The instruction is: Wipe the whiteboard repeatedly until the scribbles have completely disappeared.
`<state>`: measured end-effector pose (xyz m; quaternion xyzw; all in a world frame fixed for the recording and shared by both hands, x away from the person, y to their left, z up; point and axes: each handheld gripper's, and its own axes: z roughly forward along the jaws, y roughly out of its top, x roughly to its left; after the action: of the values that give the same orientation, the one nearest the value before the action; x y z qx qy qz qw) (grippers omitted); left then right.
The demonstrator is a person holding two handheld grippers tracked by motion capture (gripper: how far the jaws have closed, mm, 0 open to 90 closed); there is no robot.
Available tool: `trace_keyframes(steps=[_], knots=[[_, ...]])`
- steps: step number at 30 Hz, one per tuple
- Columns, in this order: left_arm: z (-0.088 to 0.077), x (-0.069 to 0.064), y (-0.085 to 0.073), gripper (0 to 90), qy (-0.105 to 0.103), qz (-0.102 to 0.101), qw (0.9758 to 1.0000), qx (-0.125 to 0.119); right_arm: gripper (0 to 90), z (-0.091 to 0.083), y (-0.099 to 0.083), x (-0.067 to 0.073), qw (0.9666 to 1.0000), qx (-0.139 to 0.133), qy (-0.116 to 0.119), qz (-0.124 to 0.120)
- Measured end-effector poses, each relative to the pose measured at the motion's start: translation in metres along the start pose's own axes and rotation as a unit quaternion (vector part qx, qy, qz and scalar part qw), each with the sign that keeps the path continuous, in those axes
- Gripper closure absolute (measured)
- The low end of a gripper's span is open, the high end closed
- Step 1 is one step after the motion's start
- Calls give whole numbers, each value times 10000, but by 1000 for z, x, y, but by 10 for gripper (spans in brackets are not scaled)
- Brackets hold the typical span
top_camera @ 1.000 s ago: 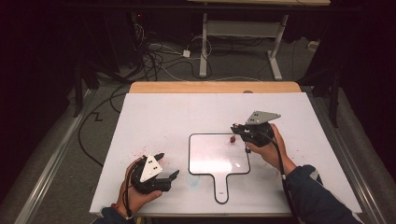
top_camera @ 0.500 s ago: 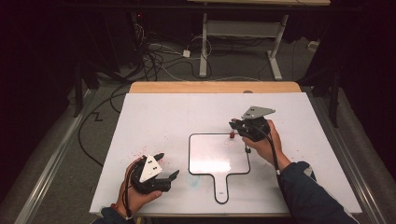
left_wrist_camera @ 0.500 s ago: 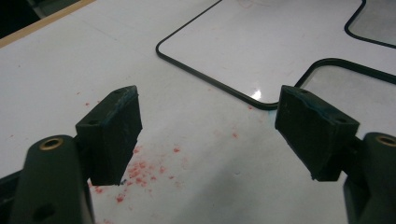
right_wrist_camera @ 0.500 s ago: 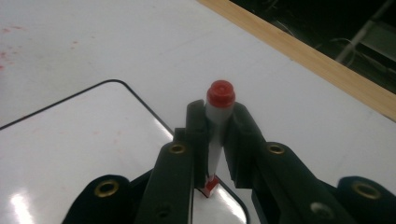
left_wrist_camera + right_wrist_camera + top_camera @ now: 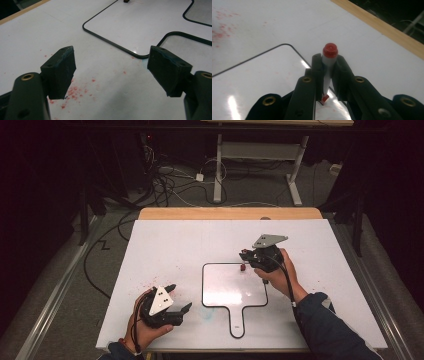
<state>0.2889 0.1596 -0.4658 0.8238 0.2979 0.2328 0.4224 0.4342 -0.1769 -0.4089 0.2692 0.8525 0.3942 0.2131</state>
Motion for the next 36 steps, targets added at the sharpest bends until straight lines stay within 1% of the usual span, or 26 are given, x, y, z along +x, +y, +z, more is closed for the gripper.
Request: trace_keyframes(steps=[1, 2, 3, 5, 6, 8, 9, 10, 12, 13, 14, 16, 17, 18, 19, 20, 21, 22, 23, 26, 27, 29, 30, 32, 34, 36], knots=[[0, 0, 0, 218, -1, -10, 10000, -5, 810, -1, 0, -1, 9998, 60, -175, -106], [0, 0, 0, 218, -4, -12, 10000, 0, 810, -1, 0, -2, 9993, 128, -321, -154], [0, 0, 0, 219, -6, -11, 10000, 1, 810, -2, -1, -5, 9993, 112, -330, -140], [0, 0, 0, 218, -13, -7, 10000, -4, 810, -3, -3, -7, 9996, 90, -279, -26], [0, 0, 0, 218, -19, -2, 10000, 9, 810, -4, -3, -6, 9997, 66, -219, -31], [1, 0, 0, 218, -20, 9, 10000, 20, 810, -3, -4, 0, 9998, -63, 194, 41], [1, 0, 0, 218, -20, 12, 10000, 17, 809, -3, -3, 4, 9994, -82, 314, 88], [0, -1, 1, 218, -25, 14, 10000, 6, 810, -3, -2, 6, 9994, -80, 350, 32], [0, -1, 0, 218, -18, 11, 10000, 3, 810, -5, -1, 12, 9995, -18, 282, -157], [0, -1, 0, 218, -17, 9, 10000, 2, 810, -6, -2, 12, 9995, 1, 251, -189], [0, -1, 0, 218, -17, 6, 10000, -3, 810, -7, -2, 11, 9997, 27, 178, -166], [0, -1, 0, 218, -13, 6, 10000, -3, 810, -10, -4, 5, 9993, 131, -206, -296], [0, -1, 0, 218, -15, 7, 10000, -8, 810, -11, -6, 1, 9990, 158, -321, -265], [0, -1, 0, 218, -19, 4, 10000, -10, 810, -12, -7, -2, 9988, 181, -424, -178], [0, -1, 0, 218, -22, 4, 10000, 2, 810, -12, -8, -5, 9987, 167, -450, -152], [0, -1, 0, 218, -23, 6, 10000, 8, 810, -13, -9, -6, 9990, 134, -427, -71], [0, -1, 0, 218, -23, 6, 10000, 8, 810, -13, -10, -4, 9989, 131, -442, -83], [1, -1, 1, 218, -36, 14, 10000, 20, 810, -13, -10, -2, 9995, 79, -307, -86], [1, -1, 1, 218, -35, 12, 10000, 13, 810, -13, -10, 0, 10000, 12, -64, 29], [2, -1, 1, 218, -39, 15, 10000, 17, 809, -12, -8, 12, 9994, -101, 330, -13], [1, -1, 1, 218, -41, 13, 10000, 16, 809, -12, -8, 15, 9992, -111, 393, -22], [1, -1, 1, 218, -40, 20, 10000, 14, 810, -13, -8, 17, 9993, -92, 354, -92], [1, -1, 1, 218, -39, 16, 10000, 11, 810, -13, -8, 15, 9995, -80, 283, -114], [0, -1, 0, 218, -34, 14, 10000, 10, 810, -14, -9, 13, 9995, 20, -116, -278], [1, -1, 0, 218, -31, 5, 10000, 7, 810, -14, -11, 7, 9993, 26, -297, -242], [1, -1, 0, 218, -30, 1, 10000, 8, 810, -14, -12, 3, 9989, 33, -418, -218]])
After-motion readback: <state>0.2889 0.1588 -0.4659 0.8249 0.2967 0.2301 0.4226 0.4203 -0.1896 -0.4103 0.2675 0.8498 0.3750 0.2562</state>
